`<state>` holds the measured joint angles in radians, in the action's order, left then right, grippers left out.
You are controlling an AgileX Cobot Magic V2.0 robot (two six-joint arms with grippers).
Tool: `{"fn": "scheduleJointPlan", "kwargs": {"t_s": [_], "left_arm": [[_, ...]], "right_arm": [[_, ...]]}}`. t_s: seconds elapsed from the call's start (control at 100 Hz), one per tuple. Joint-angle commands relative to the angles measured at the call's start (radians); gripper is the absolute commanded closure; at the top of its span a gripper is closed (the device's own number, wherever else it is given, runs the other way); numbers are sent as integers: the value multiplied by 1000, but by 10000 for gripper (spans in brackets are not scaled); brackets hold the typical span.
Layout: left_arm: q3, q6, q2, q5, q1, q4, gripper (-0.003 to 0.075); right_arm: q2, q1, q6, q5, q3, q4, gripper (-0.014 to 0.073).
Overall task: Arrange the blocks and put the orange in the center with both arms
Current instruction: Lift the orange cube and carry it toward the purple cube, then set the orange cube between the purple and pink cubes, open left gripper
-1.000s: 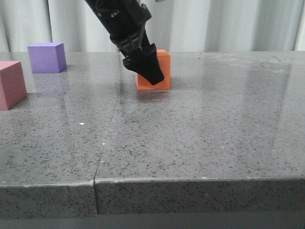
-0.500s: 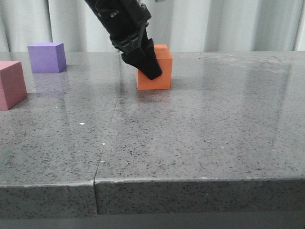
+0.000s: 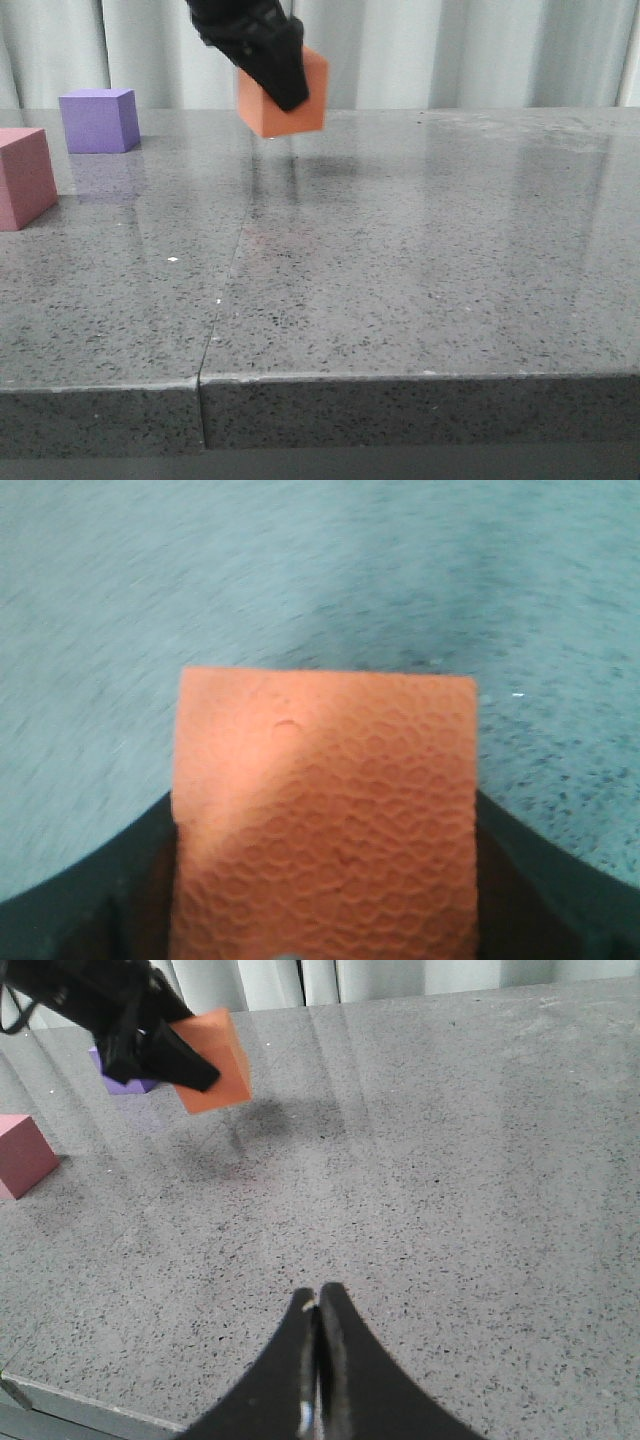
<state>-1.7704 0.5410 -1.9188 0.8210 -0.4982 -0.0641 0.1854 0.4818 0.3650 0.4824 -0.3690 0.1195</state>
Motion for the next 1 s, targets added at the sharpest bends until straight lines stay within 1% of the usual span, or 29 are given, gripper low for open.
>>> {"fn": "scheduleJointPlan", "kwargs": {"t_s": [0.0, 0.06, 0.18, 0.3, 0.48, 0.67, 0.78, 0.89, 0.99], "left_arm": [[-35, -242, 93, -16, 4, 100, 444], [-35, -336, 113, 8, 14, 134, 444], [-35, -487, 142, 63, 61, 134, 444], [-35, -587, 159, 97, 121, 134, 444], [0, -649, 178, 103, 208, 132, 444], [82, -710, 193, 88, 283, 134, 444], [131, -754, 193, 66, 303, 154, 444], [180, -819, 193, 30, 305, 226, 444], [211, -859, 193, -2, 305, 252, 444]], "right_arm": [[8, -4, -9, -76, -25, 4, 609], [8, -4, -9, -76, -25, 4, 609], [8, -4, -9, -76, -25, 4, 609], [8, -4, -9, -76, -25, 4, 609], [8, -4, -9, -76, -25, 4, 609], [8, -4, -9, -76, -25, 4, 609], [8, -4, -9, -76, -25, 4, 609], [8, -4, -9, -76, -25, 4, 609], [8, -4, -9, -76, -25, 4, 609]]}}
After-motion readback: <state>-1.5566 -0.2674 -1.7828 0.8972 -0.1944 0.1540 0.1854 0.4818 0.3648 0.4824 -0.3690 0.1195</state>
